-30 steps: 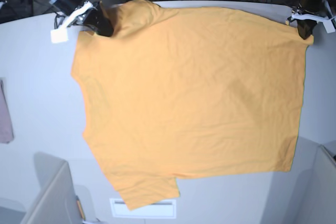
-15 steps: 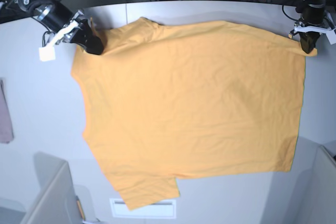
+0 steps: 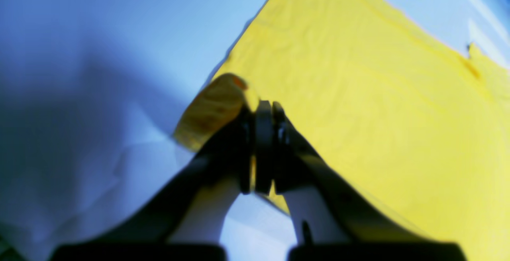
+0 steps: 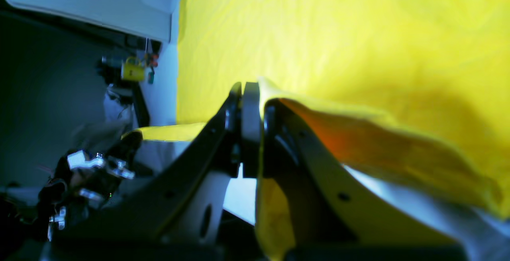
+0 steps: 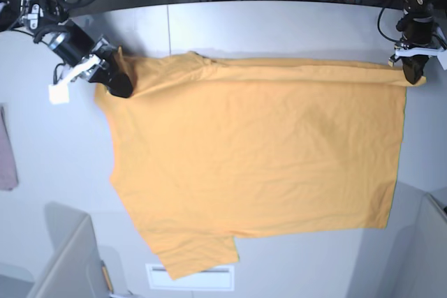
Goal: Fold the T-shirt properly
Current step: 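Drag the held shoulder edge along the shirt with both grippers, then release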
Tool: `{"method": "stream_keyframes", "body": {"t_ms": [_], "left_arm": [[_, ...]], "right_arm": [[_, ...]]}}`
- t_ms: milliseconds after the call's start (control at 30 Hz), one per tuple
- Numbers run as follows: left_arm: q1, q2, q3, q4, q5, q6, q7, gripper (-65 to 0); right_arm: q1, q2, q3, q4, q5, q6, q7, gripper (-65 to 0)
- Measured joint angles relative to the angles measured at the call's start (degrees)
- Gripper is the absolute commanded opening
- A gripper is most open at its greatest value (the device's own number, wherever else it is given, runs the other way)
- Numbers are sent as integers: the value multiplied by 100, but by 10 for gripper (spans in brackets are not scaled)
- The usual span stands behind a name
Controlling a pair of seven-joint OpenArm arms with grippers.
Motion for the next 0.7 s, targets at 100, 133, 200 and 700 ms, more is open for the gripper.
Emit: {"method": "stream_keyframes", "body": {"t_ms": [100,133,200,700], "left_arm": [[-74,7,2,-15,11,7,13,-650],[-120,2,7,-33,9,4,13,-650],[-240,2,11,-94,4,7,11,-650],[-960,17,-17,-693,601,13,546,-650]], "right_arm": [[302,-2,2,-297,-13,-9,-435,-650],[452,-13,0,-400,-33,-74,-675,-650],[741,-48,0,-595,-37,-280,-841,-650],[1985,-48,0,-1700,-52,-629,-1458,-650]]}}
